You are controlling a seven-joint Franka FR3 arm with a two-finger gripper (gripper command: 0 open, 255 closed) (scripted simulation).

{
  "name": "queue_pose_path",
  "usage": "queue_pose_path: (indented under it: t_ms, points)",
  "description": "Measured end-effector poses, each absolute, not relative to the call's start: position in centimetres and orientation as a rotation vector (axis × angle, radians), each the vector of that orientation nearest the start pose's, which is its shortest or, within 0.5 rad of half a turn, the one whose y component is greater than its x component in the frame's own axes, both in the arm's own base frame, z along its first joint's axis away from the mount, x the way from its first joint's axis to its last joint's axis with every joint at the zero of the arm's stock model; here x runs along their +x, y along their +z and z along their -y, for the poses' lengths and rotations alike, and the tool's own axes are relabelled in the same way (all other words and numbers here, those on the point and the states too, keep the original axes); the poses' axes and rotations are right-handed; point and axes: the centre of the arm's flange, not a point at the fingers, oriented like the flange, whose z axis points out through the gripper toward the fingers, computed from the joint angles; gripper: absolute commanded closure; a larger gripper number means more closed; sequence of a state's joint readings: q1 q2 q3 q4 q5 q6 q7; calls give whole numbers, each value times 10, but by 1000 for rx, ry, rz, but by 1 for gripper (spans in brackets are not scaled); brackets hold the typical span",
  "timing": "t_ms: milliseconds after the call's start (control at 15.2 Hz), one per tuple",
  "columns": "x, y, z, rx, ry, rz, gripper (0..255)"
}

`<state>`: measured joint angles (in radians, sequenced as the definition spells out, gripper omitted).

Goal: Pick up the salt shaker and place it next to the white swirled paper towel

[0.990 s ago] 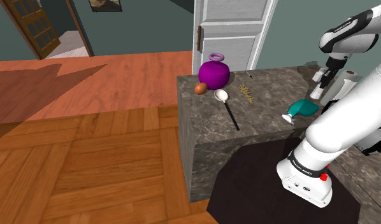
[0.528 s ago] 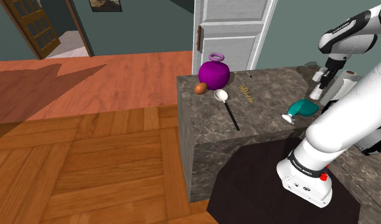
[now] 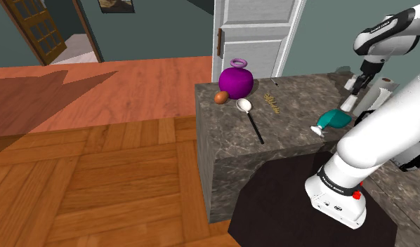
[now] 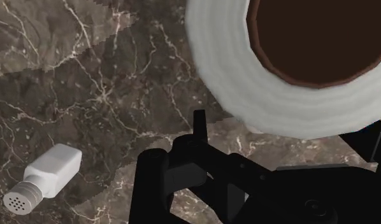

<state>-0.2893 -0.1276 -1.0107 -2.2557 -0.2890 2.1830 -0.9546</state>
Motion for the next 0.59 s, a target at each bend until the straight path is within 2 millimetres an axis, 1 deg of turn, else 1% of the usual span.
queue_pose_path:
  t_ms: [132, 198, 330, 594]
  points:
    - [127, 413, 495, -3183, 182, -279, 0]
    - [127, 418, 495, -3183, 182, -279, 0]
    - [127, 423, 494, -3183, 183, -280, 0]
    - [127, 424, 494, -3182, 184, -280, 0]
